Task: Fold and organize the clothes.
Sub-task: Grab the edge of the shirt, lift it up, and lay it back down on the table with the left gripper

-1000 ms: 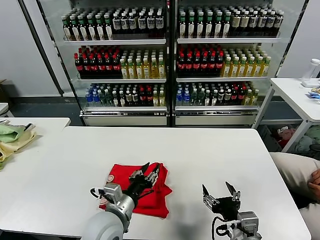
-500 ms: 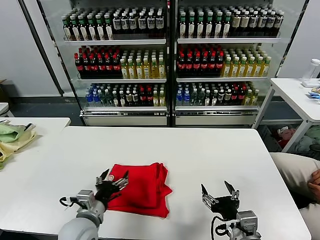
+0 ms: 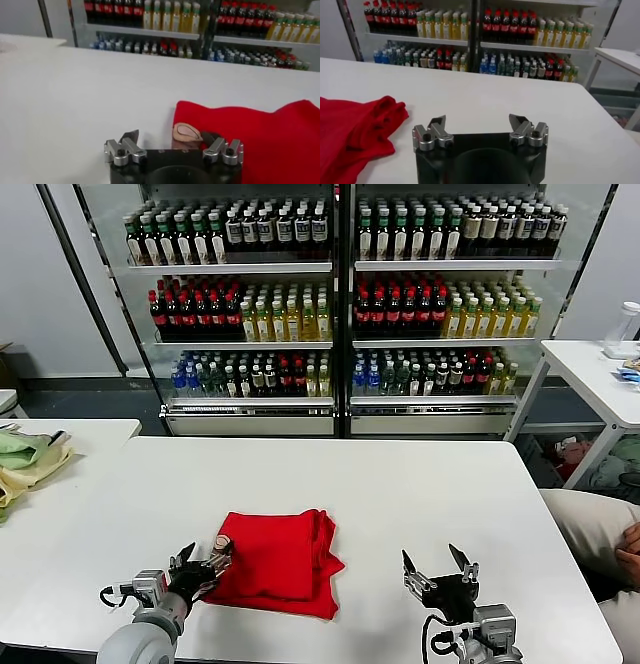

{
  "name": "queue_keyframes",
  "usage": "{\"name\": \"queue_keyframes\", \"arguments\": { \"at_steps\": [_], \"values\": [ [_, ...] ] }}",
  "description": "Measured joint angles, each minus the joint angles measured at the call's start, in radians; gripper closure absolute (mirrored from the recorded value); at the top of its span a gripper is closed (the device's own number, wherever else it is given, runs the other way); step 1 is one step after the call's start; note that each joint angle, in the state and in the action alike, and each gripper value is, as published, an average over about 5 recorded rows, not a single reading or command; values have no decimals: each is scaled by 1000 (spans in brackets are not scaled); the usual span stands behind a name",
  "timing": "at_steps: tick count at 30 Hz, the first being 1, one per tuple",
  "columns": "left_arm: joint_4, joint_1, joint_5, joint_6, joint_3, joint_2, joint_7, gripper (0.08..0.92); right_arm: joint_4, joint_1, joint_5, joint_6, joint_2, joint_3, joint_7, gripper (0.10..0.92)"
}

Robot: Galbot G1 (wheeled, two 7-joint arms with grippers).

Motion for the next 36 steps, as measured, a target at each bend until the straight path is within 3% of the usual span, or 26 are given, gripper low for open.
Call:
{"name": "queue_keyframes", "arguments": {
  "at_steps": [6, 29, 36],
  "values": [
    [19, -4, -28, 3, -2, -3, 19, 210, 6, -1, 0, 0, 0, 4, 0, 203],
    [-4, 18, -75, 10, -16, -13, 42, 855, 15, -5, 5, 0, 0, 2, 0, 203],
    [-84, 22, -97, 36, -112, 13, 45, 884, 17, -7, 5, 0, 0, 6, 0, 203]
  ]
}}
